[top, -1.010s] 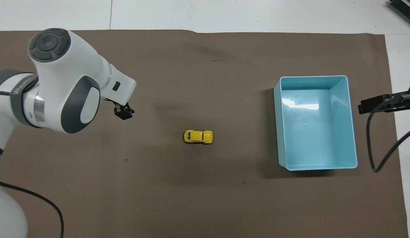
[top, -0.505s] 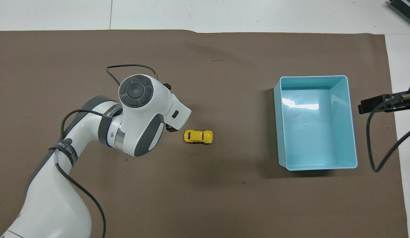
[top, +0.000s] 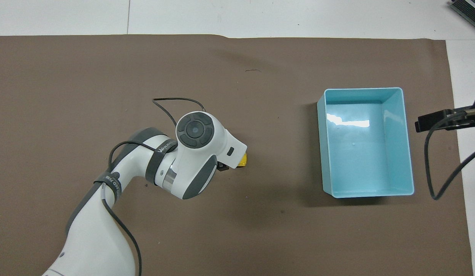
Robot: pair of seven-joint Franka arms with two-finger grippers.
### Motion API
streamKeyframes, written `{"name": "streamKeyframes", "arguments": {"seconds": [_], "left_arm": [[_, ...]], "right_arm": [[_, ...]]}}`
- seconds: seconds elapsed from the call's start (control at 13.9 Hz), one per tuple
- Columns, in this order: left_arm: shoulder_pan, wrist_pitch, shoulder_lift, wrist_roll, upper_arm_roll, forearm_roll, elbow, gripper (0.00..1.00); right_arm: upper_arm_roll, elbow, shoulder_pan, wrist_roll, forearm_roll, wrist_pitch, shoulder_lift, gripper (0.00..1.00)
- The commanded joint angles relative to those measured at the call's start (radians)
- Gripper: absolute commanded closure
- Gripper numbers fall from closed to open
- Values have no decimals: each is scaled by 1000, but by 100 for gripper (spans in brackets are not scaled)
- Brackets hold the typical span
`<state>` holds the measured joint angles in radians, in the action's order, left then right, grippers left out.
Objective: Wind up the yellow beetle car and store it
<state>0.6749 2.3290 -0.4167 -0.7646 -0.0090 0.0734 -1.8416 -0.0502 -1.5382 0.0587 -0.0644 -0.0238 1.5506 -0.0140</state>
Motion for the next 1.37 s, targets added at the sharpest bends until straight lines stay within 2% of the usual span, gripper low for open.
{"name": "streamKeyframes", "arguments": {"seconds": [0.0,0.14,0.22,0.29,0.36,0.43,1.3], "left_arm": [[32,12,12,2,26,-3,-11,0],[34,-2,16,1,26,-13,-11,0],[34,-8,21,-1,26,-33,-7,8],[35,-10,24,1,26,-49,-7,37],[41,-16,26,1,26,-55,-5,81],[42,-17,26,-1,26,-58,-5,100],[-57,-45,41,-117,29,-58,-70,100]], "right_arm": [[3,-2,-8,12,7,-11,-7,0],[3,-2,-8,14,7,-11,-7,0],[3,-2,-8,14,7,-11,-7,0],[4,-2,-8,14,7,-11,-7,0],[4,-2,-8,14,7,-11,-7,0],[4,-2,-8,12,7,-11,-7,0],[4,-2,-8,14,7,-11,-7,0]]}}
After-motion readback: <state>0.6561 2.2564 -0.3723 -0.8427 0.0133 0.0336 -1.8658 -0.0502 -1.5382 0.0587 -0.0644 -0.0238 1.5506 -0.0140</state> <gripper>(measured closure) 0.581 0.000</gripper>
